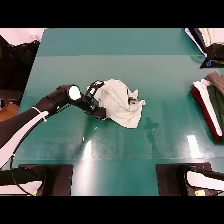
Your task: Fold the shirts.
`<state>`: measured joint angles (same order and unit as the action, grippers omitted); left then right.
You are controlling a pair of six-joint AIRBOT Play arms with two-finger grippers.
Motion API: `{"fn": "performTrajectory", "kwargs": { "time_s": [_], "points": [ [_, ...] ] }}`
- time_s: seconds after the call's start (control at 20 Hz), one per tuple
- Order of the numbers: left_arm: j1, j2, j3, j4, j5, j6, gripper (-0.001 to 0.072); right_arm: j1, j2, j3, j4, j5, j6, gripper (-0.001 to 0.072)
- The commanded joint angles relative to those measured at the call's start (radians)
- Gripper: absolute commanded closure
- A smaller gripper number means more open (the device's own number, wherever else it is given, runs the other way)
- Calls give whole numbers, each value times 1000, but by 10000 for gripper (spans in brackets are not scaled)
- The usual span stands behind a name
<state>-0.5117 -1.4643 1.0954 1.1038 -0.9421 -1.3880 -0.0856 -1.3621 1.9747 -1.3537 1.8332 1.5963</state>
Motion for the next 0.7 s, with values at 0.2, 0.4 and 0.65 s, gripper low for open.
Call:
{"fn": "performTrajectory", "kwargs": {
  "time_s": [0.2, 0.4, 0.65],
  "points": [
    [0, -38, -5, -78, 58, 26, 353, 1, 1, 0, 1, 0, 0, 693],
    [2, -34, 27, -53, -21, 26, 678, 47, 1, -7, 2, 1, 0, 693],
    [2, 108, 100, 315, -211, -49, 678, 256, 80, -376, 2, -118, -18, 692]
  ]
}}
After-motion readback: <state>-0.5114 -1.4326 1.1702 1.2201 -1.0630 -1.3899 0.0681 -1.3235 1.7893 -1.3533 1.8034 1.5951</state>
